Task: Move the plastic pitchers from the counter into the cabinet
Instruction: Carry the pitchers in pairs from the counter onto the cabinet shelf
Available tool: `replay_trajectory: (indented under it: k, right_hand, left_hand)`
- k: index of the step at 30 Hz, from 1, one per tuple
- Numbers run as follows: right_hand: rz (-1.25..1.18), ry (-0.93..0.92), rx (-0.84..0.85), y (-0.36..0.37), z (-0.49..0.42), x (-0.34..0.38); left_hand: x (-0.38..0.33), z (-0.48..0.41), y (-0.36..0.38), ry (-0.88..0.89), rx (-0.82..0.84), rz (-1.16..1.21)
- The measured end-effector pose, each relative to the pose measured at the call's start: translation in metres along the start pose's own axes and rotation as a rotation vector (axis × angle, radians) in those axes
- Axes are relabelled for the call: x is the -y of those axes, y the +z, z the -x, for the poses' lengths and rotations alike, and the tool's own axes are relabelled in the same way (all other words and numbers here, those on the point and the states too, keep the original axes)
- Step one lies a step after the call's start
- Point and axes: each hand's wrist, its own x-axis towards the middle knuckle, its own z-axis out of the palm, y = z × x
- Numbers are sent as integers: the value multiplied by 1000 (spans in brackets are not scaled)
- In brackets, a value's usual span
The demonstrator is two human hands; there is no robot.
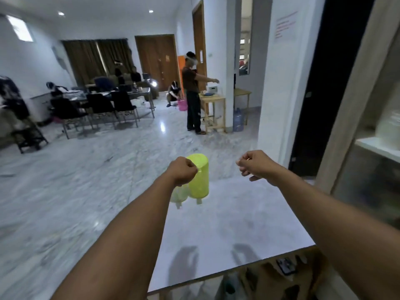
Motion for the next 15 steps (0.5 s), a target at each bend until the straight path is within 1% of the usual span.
replay_trajectory:
  k: [2, 6, 12, 15]
  right_hand:
    - [2, 8, 49, 34, -30, -3]
    - [-2, 69, 128, 90, -96, -24]
    - [-50, 206, 228, 151, -207, -61]
    - [-64, 287, 288, 174, -252, -76]
  left_hand:
    - [37, -10, -7, -67, -23, 3]
    - [91, -51, -3, -195, -12, 24]
    - [141, -146, 31, -399, -45, 54]
    - [159, -183, 59, -519, 2, 65]
